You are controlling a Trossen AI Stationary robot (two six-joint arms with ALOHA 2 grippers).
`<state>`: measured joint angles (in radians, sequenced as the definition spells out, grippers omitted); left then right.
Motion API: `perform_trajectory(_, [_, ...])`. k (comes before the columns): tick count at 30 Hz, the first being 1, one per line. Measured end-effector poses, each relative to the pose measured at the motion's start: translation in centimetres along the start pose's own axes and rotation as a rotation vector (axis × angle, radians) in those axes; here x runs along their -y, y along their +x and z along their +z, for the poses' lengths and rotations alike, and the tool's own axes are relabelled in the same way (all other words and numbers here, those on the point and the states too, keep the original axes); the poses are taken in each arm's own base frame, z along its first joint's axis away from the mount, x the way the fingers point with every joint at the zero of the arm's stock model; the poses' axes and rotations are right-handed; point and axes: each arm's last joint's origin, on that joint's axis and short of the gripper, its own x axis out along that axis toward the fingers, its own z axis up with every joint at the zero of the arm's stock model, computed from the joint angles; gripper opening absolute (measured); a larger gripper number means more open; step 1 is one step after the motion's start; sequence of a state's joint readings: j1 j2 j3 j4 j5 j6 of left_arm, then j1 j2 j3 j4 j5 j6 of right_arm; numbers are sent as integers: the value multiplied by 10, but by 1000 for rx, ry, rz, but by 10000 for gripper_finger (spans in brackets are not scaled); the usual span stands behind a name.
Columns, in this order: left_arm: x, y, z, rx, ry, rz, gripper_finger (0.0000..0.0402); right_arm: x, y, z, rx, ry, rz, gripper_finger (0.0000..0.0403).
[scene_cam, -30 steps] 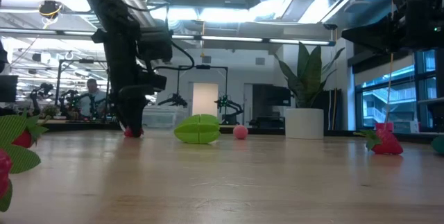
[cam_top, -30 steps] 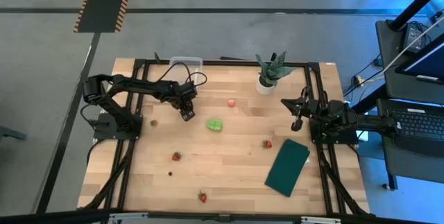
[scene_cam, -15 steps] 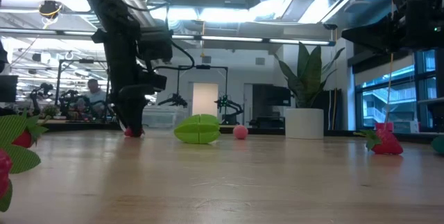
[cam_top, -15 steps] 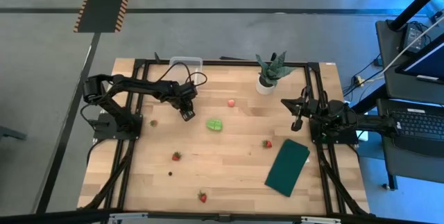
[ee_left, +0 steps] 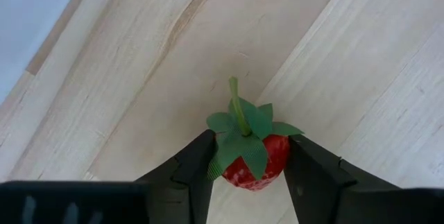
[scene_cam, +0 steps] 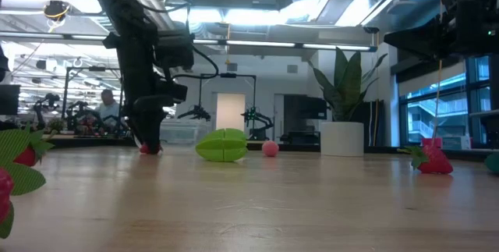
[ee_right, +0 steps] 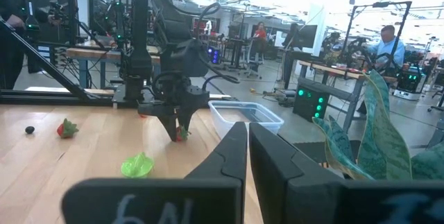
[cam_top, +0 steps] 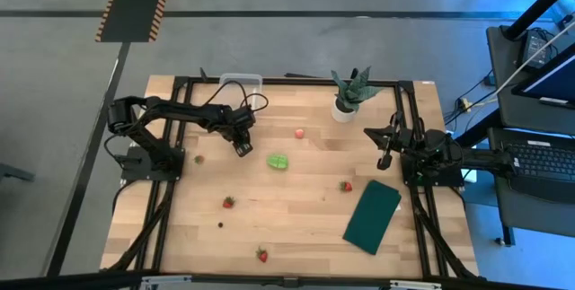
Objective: Pick and placing Produce into tupperware
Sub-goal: Put the red strawberry into the transparent container
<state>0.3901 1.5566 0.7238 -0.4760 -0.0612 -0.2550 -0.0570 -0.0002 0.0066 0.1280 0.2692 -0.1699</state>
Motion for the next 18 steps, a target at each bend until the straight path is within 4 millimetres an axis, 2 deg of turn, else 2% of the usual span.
perform_trajectory(11, [0,-2,2,-13,2,3,139,0,0,0,0,0,0,22])
perform_trajectory(18, [3,-23,18,-60,51,18,150,0,0,0,0,0,0,22])
